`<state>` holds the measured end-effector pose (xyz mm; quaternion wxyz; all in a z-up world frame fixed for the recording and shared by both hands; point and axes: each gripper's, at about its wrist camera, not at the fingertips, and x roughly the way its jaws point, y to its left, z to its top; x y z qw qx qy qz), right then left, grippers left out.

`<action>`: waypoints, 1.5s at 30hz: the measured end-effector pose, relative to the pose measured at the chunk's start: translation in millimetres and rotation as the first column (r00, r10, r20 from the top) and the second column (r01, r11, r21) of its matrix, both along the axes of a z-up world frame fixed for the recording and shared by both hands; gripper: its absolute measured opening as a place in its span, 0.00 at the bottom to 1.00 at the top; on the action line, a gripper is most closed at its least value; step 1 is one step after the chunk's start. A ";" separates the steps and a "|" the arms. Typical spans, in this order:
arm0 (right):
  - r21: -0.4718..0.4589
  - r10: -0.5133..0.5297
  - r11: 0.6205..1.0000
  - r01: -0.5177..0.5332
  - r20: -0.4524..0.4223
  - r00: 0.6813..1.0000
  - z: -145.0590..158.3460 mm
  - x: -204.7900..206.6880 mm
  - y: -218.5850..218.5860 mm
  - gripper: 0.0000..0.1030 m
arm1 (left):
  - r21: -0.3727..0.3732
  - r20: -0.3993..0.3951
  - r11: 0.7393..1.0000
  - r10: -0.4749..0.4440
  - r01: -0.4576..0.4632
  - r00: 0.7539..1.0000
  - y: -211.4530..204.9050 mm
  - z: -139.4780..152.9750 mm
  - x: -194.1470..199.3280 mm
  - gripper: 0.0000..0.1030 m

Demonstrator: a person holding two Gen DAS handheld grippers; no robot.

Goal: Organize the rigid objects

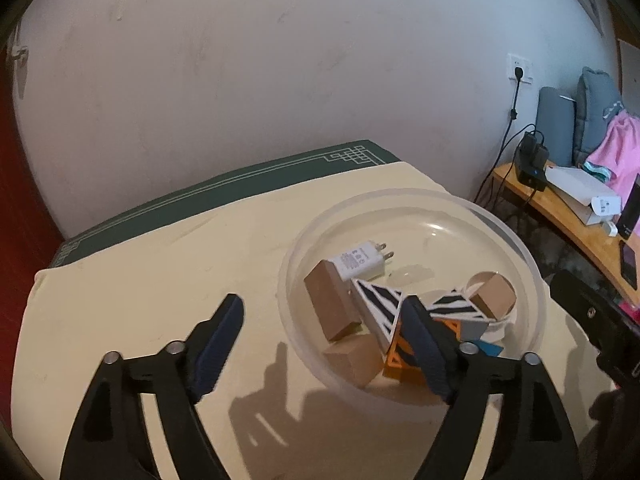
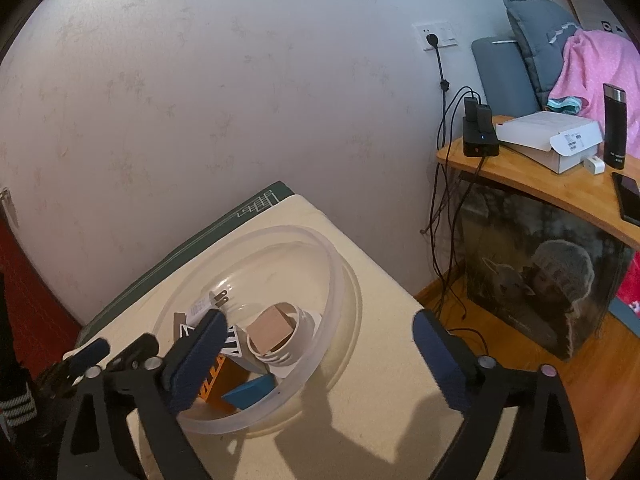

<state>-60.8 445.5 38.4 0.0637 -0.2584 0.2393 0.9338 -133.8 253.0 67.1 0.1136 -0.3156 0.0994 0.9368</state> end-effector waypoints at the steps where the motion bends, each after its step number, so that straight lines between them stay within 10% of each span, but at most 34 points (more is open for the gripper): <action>1: -0.004 0.001 1.000 -0.001 0.003 1.000 -0.5 -0.4 0.3 0.99 | -0.004 -0.002 1.000 0.008 -0.008 1.000 -1.2 0.1 1.9 0.83; 45: 0.321 0.083 0.943 -0.091 0.037 0.996 8.5 27.0 -52.6 1.00 | -0.083 -0.026 0.984 0.153 -0.155 0.988 -48.5 -8.7 53.3 0.93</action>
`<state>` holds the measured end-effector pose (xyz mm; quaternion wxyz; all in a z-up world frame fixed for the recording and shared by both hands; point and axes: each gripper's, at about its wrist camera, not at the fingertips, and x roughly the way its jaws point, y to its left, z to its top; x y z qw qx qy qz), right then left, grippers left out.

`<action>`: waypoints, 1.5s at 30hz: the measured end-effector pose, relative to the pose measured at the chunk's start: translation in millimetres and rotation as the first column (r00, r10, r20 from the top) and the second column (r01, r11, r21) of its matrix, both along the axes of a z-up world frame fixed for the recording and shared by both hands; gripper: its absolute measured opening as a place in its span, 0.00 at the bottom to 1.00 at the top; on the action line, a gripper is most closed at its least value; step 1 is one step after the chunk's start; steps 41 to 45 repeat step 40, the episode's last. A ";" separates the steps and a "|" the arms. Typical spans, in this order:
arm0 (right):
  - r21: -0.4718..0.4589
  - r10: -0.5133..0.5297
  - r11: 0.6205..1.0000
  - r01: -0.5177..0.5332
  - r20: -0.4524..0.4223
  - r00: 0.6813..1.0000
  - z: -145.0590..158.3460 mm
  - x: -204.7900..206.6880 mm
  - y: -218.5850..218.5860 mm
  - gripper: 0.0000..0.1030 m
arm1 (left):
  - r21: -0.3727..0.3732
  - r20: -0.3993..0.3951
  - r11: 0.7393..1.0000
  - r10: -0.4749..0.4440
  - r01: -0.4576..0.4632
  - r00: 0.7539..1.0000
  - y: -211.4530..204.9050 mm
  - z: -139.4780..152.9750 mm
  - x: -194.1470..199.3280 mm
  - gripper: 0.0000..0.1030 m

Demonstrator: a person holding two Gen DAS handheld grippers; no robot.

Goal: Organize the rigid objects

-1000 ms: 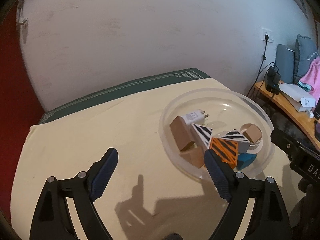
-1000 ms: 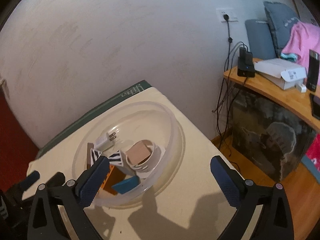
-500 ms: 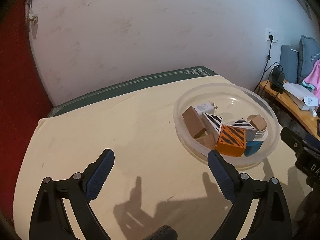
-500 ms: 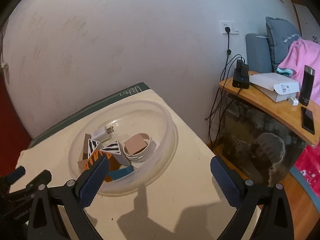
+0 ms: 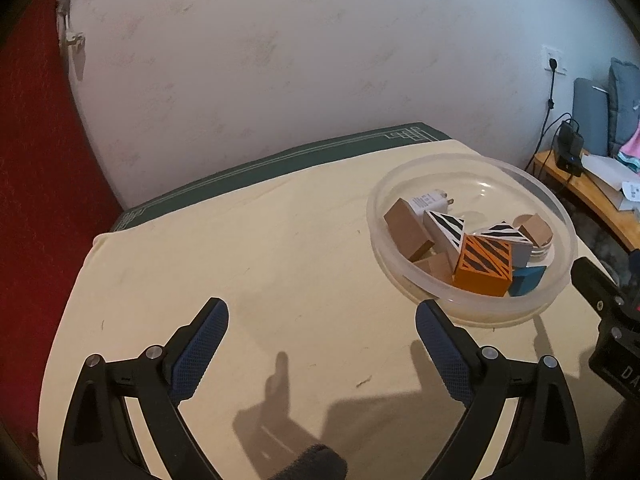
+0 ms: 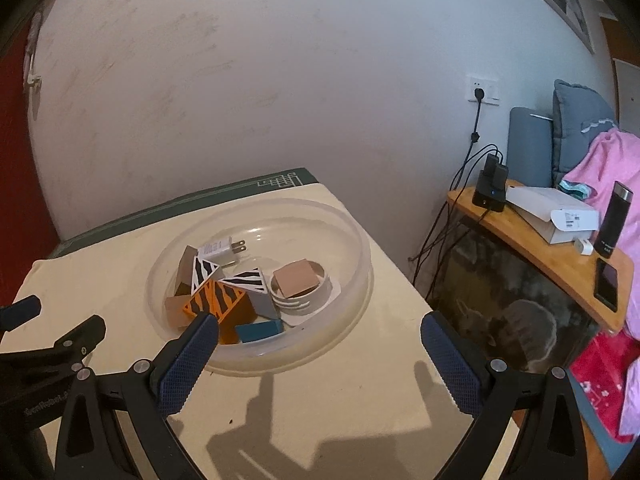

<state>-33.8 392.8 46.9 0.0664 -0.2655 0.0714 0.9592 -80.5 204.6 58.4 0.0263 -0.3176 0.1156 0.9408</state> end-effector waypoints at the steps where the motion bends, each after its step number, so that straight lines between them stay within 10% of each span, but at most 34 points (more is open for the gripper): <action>1: -0.001 -0.004 1.000 0.004 -0.001 1.000 -0.2 -0.4 0.6 1.00 | -0.004 -0.001 1.000 -0.002 0.002 1.000 1.1 -0.3 -0.1 0.93; 45: 0.005 -0.033 0.999 0.033 0.014 0.999 -4.9 -1.0 1.1 1.00 | -0.065 -0.017 0.996 -0.057 0.056 0.998 23.9 -2.3 1.9 0.94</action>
